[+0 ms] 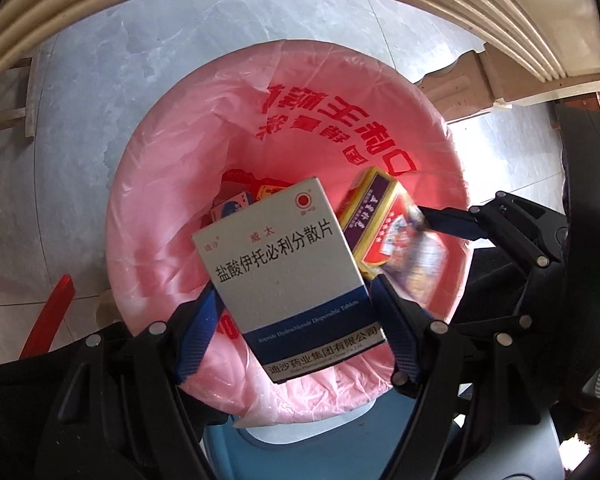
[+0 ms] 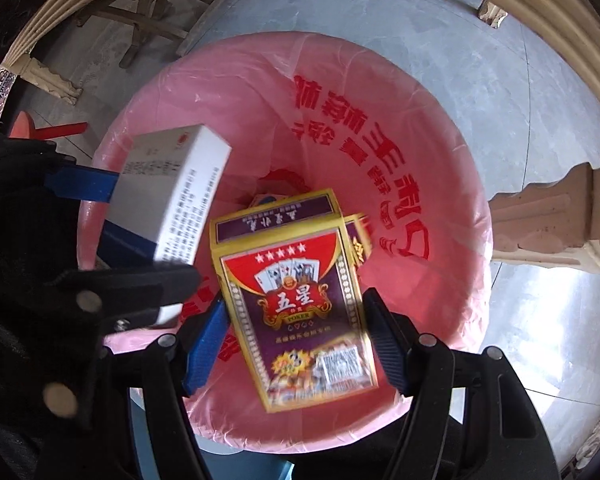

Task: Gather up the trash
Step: 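Open both tools to drop the medicine box and card box into the wastebasket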

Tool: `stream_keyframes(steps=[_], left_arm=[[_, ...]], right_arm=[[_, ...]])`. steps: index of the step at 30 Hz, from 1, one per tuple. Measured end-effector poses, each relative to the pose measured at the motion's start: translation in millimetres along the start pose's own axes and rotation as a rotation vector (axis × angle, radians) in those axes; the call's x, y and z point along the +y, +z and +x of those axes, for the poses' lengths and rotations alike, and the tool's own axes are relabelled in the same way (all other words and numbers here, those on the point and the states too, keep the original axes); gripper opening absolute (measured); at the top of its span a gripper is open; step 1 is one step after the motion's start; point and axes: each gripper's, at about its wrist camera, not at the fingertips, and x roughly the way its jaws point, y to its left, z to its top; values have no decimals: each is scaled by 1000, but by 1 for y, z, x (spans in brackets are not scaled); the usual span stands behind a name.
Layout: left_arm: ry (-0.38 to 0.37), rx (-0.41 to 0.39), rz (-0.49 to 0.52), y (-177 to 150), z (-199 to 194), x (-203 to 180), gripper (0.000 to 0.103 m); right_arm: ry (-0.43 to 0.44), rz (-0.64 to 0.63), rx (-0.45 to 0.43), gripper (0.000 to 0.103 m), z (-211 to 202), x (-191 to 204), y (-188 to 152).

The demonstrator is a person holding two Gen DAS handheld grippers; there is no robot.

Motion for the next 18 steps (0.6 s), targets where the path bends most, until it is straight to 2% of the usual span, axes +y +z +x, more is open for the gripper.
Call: stream_keyframes(steps=[5, 7, 12, 18], left_arm=[[9, 18, -17, 3, 2, 3, 73], [6, 34, -34, 4, 4, 7, 75], [24, 35, -61, 5, 5, 12, 82], [19, 38, -79, 6, 7, 14, 83]], right_arm=[[2, 19, -13, 67, 0, -5, 3], [-18, 16, -23, 82, -4, -9, 1], [-21, 16, -33, 84, -8, -8, 2], [-14, 25, -23, 84, -9, -10, 0]])
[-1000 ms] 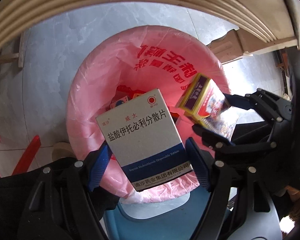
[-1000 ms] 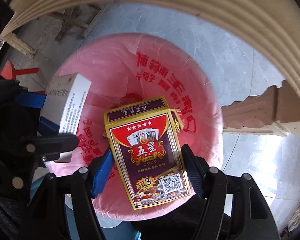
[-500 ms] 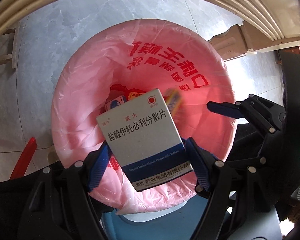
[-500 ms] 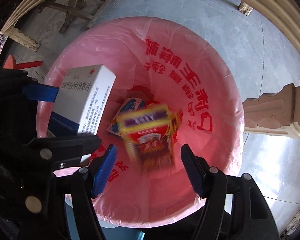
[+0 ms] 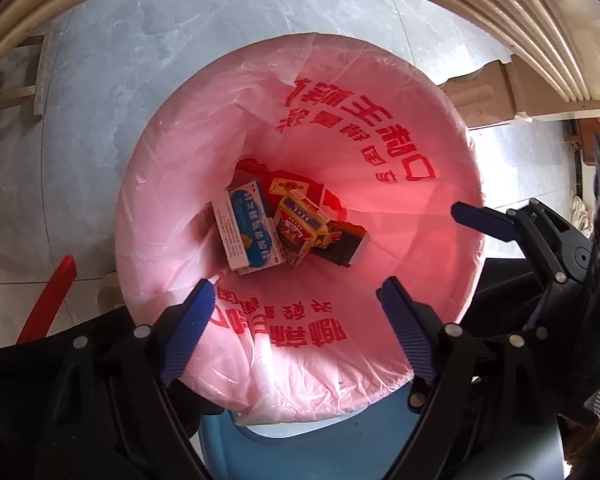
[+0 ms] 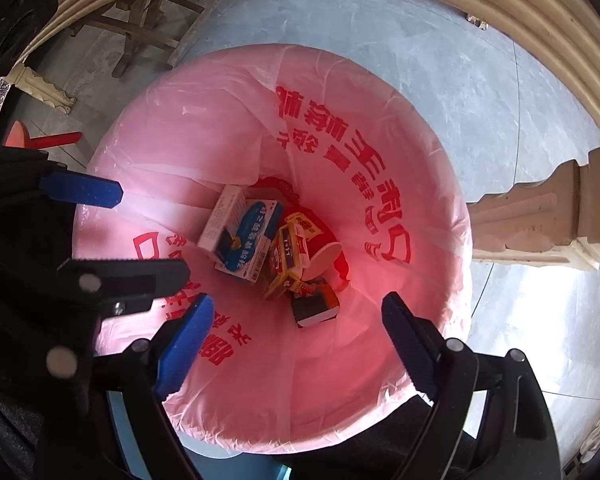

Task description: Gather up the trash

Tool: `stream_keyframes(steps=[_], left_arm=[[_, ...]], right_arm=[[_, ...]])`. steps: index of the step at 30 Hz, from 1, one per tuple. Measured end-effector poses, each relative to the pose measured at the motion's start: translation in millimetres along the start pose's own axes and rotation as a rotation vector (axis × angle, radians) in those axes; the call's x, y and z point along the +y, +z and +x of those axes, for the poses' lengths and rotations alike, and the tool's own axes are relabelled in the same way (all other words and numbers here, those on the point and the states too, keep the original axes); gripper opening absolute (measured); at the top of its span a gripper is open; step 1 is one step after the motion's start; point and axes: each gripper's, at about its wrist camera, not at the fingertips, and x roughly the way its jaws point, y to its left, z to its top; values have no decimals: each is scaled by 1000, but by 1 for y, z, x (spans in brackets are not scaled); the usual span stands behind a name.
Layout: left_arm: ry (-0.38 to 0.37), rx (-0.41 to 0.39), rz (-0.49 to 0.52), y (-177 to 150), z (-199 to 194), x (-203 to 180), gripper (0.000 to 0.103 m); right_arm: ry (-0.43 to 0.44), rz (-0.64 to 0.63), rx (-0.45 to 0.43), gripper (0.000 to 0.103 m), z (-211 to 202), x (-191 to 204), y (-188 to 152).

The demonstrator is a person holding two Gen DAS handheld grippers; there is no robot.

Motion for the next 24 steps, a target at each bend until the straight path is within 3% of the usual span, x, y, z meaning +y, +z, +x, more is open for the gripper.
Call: stream_keyframes(steps=[11, 20, 24], left_arm=[[14, -23, 5, -2, -9, -7, 83], [126, -122, 22, -16, -34, -21, 83], [141, -185, 24, -30, -59, -32, 83]], right_arm=[[-14, 28, -4, 85, -9, -5, -7], [-92, 100, -66, 85, -42, -13, -18], [-163, 129, -108, 85, -71, -13, -34]])
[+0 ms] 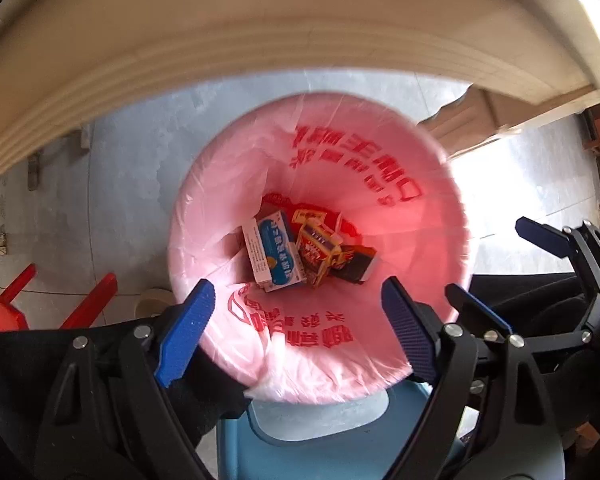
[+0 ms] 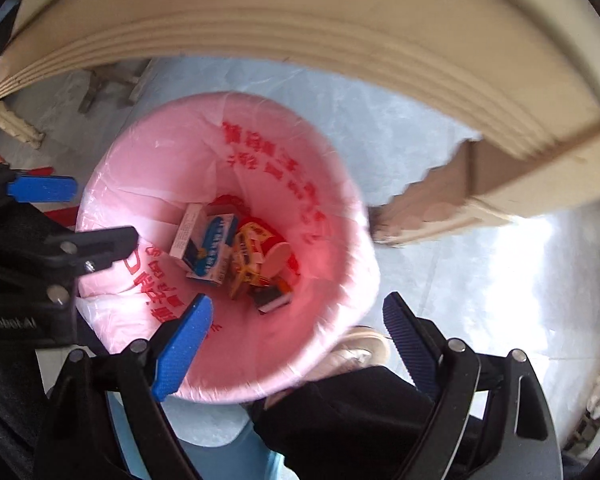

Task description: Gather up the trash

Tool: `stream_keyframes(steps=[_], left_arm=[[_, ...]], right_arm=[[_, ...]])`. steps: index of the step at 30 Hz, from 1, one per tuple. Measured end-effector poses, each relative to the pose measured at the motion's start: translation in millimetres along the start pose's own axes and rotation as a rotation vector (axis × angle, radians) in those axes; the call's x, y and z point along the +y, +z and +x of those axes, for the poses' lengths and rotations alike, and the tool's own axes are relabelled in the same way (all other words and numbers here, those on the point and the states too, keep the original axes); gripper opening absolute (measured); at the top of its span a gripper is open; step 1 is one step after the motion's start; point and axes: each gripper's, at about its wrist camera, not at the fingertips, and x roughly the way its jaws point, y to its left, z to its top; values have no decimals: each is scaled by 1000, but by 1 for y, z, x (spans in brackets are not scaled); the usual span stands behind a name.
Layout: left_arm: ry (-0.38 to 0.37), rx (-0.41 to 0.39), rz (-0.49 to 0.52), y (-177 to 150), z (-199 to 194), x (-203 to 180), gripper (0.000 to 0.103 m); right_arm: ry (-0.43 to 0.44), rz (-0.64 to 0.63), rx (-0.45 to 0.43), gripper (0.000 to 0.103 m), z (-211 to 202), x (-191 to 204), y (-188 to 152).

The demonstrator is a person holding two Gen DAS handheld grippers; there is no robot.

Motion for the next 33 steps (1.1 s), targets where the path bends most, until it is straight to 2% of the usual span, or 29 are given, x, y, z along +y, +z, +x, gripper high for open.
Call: stream_keyframes(steps=[8, 10, 11, 13, 18, 20, 24, 26, 27, 30, 33], left_arm=[[12, -199, -7, -18, -94, -29, 83], [24, -236, -4, -23, -112, -37, 83], [18, -261, -5, -26, -123, -41, 83], [8, -286, -2, -30, -136, -48, 83], [-3, -344, -30, -41, -170, -57, 83], [0, -392, -40, -48, -190, -60, 83], [64, -515, -53, -62, -236, -74, 83], [87, -575, -56, -70, -257, -81, 85], [107, -606, -61, -75, -267, -85, 90], [142, -668, -65, -87, -289, -93, 91], [171, -706, -63, -95, -310, -99, 91]], right_arm=[[-53, 152, -178, 85, -91, -33, -20], [-80, 161, -234, 94, -114, -36, -20], [-96, 163, -264, 94, -126, -37, -21], [-134, 168, -318, 94, -147, -39, -22], [-179, 191, -388, 94, -182, -51, -25], [-189, 216, -431, 94, -201, -57, -27], [-203, 263, -548, 94, -243, -60, -36], [-244, 292, -622, 96, -270, -61, -42], [-282, 310, -666, 96, -286, -60, -47], [-348, 362, -739, 96, -318, -64, -58], [-323, 393, -780, 96, -340, -68, -69]])
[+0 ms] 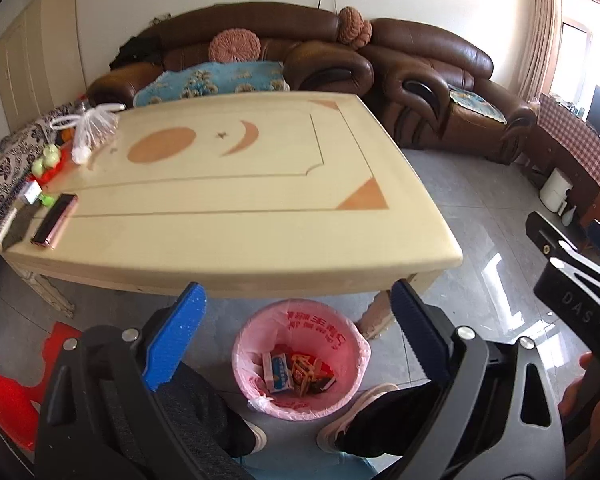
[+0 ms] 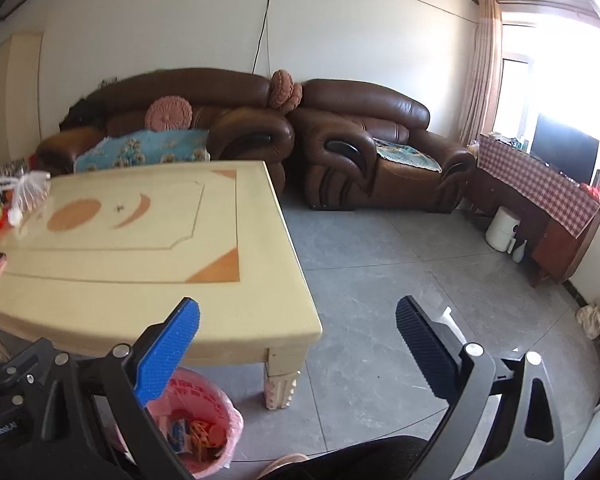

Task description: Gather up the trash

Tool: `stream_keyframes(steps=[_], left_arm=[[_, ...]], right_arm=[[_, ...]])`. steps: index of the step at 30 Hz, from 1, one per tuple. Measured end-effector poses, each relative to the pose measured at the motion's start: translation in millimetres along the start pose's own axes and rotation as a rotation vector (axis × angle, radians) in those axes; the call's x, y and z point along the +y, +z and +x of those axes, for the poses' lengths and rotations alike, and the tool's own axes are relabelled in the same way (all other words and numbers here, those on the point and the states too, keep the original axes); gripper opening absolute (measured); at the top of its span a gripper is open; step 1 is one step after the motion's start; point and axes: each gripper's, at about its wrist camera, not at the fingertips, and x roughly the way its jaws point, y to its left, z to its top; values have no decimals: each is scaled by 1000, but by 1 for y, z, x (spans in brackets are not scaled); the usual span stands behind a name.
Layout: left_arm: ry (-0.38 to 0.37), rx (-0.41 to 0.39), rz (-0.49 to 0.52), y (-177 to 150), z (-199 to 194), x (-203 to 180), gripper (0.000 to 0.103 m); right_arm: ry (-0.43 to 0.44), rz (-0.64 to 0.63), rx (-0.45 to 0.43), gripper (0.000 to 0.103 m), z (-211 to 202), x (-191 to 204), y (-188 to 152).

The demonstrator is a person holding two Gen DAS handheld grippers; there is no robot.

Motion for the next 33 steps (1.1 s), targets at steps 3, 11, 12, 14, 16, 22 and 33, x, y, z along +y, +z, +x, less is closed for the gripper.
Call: stream_keyframes(steps=[3, 11, 12, 14, 16, 22, 33], left_arm=[[41, -39, 11, 6, -18, -2, 94], [60, -112, -18, 7, -42, -2, 96], [55, -110, -17, 7, -42, -2, 96], [54, -107, -23, 7, -41, -1, 96], [57, -107, -27, 8, -41, 0, 96], [63, -111, -22, 8, -41, 0, 96], [71, -108, -12, 11, -40, -3, 96]], right_arm=[[31, 34, 3, 96, -14, -7, 5], [-6, 66, -25, 96, -44, -8, 12], [-6, 64, -30, 96, -47, -6, 11], [-4, 50, -33, 96, -52, -1, 9], [-6, 39, -35, 96, -54, 2, 6], [-7, 30, -43, 96, -58, 5, 8], [5, 16, -45, 96, -61, 10, 9]])
